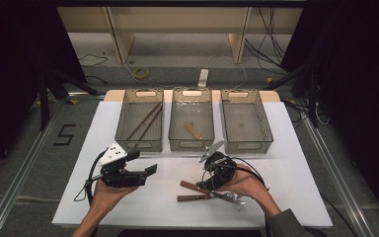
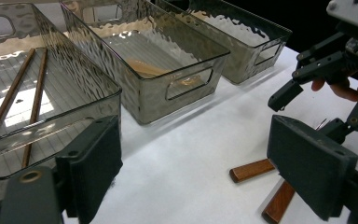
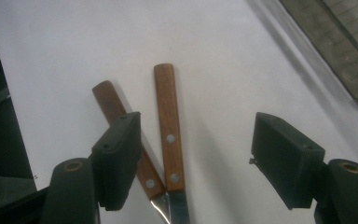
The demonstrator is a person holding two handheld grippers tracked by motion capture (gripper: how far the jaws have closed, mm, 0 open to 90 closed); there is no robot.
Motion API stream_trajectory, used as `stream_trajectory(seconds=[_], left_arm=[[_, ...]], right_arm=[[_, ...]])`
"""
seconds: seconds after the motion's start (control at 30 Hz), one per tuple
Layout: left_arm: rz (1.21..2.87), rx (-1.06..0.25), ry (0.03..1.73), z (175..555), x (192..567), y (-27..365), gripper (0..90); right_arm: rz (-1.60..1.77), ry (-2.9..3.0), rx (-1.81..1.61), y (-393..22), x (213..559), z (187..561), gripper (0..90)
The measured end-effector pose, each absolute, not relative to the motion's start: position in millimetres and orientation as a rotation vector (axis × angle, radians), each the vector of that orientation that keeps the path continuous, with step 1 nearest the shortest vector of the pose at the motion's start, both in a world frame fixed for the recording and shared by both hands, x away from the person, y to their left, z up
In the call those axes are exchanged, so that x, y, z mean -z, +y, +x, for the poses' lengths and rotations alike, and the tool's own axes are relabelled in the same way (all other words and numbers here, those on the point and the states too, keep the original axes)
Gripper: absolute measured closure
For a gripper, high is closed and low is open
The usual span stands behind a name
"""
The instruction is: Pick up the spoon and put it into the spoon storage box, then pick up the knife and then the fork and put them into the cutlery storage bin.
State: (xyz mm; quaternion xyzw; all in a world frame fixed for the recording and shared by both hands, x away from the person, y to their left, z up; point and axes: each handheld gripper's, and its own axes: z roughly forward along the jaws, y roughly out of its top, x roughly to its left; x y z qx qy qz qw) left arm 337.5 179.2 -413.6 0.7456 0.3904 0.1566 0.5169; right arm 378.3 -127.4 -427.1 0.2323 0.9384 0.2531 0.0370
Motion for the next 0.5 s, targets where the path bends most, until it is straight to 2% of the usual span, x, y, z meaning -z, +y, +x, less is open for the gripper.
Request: stream_trajectory(seconds=[0.5], left_arm=[[1.792,-0.379,0.937,337,414,179,17.1]], right_arm=[[0.720,2.909,-0.684,-124,440,377,39.4]])
